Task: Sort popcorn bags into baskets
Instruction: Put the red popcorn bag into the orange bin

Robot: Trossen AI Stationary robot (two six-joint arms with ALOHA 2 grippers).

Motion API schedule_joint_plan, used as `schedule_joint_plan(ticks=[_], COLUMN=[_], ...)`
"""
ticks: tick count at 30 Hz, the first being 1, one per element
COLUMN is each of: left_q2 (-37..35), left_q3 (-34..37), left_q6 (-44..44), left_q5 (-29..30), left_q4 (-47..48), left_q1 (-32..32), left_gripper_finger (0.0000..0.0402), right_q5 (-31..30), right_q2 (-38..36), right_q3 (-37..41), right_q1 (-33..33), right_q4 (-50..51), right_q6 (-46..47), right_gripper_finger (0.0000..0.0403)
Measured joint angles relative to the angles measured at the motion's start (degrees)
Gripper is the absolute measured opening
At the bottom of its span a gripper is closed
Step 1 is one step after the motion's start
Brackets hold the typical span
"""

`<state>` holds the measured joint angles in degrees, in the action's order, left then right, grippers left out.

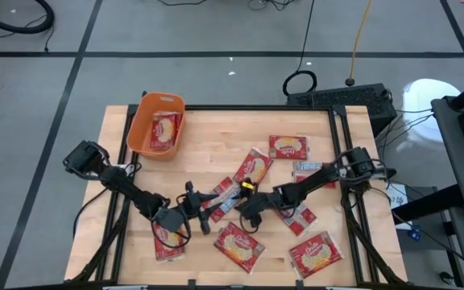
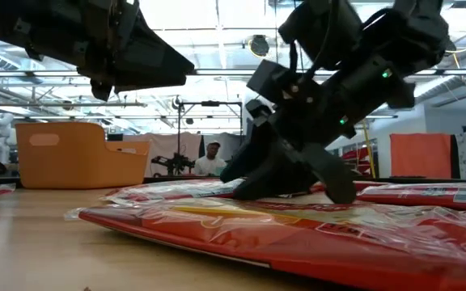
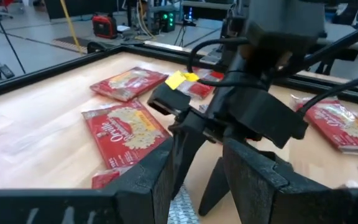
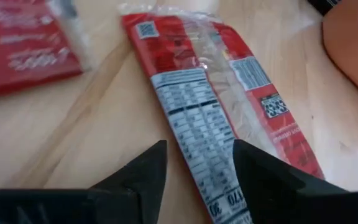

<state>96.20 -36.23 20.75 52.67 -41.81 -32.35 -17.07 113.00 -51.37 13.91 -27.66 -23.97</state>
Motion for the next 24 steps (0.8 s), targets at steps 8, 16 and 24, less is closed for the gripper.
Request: schedule_joint_plan(ticks=[8, 16, 24], left_q2=[0.00, 0.00, 0.00], left_q3=[0.00, 0.01, 0.02], left_q6=[4.98, 8.36, -2.43], left_q5=[-0.01, -0.09, -4.73], left_q4=[8.65, 16.85, 18.75], left_q1=[2.28, 3.91, 1.93], left_gripper_finger=[0.0140, 0.0140, 0.0177], right_q5=[5.48, 4.99, 5.13], right_q2=[0.54, 0.21, -1.89], right_q3=[0.12, 0.29, 0.28], right_q1=[-2.92, -3.10, -3.92], right_q4=[-1.24, -3.32, -4.42], right_q6=[2.90, 5.41, 7.57], right_gripper_finger=[0.0066, 0.0010, 0.0001])
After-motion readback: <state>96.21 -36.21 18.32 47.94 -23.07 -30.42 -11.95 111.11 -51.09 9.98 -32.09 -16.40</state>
